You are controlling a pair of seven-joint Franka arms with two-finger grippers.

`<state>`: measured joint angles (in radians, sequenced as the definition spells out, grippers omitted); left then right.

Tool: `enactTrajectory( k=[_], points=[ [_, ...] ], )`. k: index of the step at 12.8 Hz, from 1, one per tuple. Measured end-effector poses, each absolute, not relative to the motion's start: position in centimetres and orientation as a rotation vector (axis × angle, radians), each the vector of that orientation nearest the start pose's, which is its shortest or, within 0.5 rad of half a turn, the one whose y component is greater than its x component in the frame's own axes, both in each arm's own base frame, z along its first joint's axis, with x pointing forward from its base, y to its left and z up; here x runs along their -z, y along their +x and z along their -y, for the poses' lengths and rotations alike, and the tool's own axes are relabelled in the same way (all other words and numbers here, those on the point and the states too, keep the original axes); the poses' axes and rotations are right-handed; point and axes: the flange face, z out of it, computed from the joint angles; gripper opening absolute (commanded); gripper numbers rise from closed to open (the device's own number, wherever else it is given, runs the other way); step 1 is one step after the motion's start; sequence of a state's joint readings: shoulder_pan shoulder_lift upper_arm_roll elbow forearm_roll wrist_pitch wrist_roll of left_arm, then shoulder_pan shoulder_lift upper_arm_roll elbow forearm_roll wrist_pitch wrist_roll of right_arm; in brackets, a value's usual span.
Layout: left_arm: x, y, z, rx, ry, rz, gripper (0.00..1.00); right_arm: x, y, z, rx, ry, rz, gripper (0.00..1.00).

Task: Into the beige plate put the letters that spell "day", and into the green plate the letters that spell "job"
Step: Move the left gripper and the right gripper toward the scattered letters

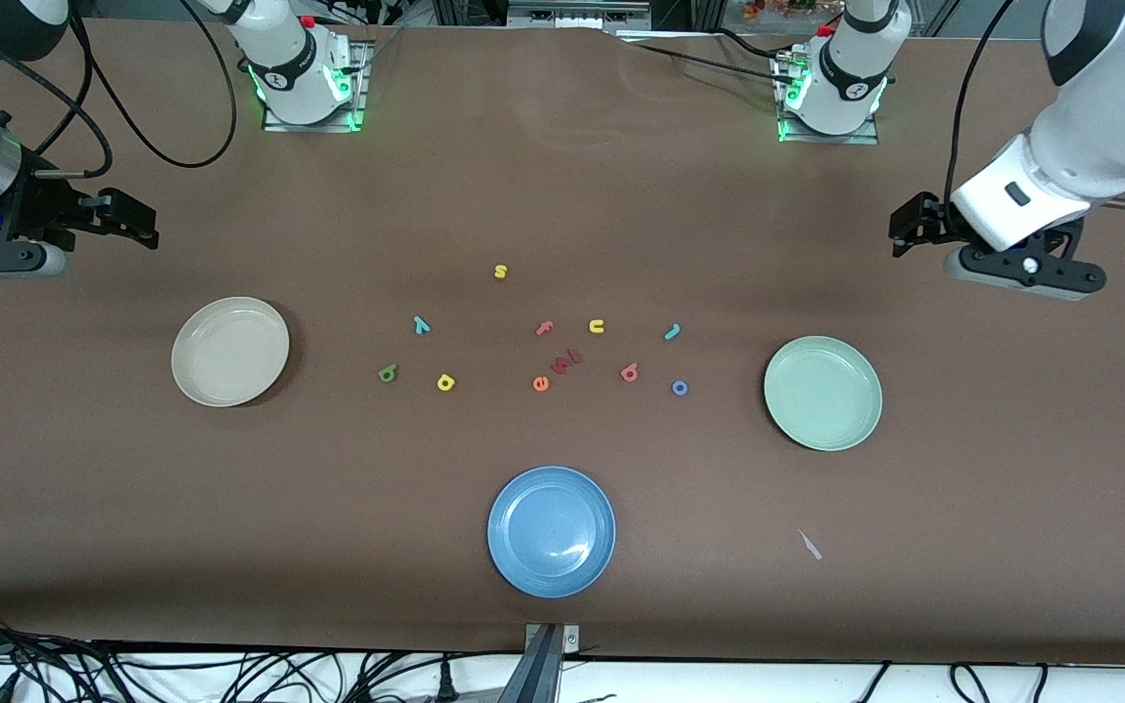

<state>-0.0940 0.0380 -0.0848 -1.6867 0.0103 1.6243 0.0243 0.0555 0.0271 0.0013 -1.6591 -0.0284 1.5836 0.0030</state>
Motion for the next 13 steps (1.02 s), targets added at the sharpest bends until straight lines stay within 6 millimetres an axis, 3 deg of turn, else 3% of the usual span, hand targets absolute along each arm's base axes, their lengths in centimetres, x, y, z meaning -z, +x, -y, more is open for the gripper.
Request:
enactTrajectory(
  k=[3, 5, 8, 10, 13],
  points=[
    [-52.1, 56.1, 12.5, -0.241, -3.091, -0.388, 1.0, -55.7, 56.1, -4.0, -0.208, -3.162, 0.122, 1.0],
    [-49.5, 57.4, 15.0, -0.292, -3.086, -0.445, 1.0, -54.4, 56.2, -6.7, -0.25, -3.157, 0.195, 1.0],
    [-46.0, 59.5, 20.5, -0.335, -3.067, -0.553, 1.0, -51.9, 56.5, -11.6, -0.295, -3.147, 0.314, 1.0],
    [-44.8, 60.2, 23.5, -0.335, -3.066, -0.536, 1.0, -48.1, 57.4, -14.4, -0.299, -3.118, 0.366, 1.0],
    [-44.0, 60.4, 26.2, -0.312, -3.081, -0.374, 1.0, -40.2, 58.2, -17.9, -0.256, -3.107, 0.42, 1.0]
  ],
)
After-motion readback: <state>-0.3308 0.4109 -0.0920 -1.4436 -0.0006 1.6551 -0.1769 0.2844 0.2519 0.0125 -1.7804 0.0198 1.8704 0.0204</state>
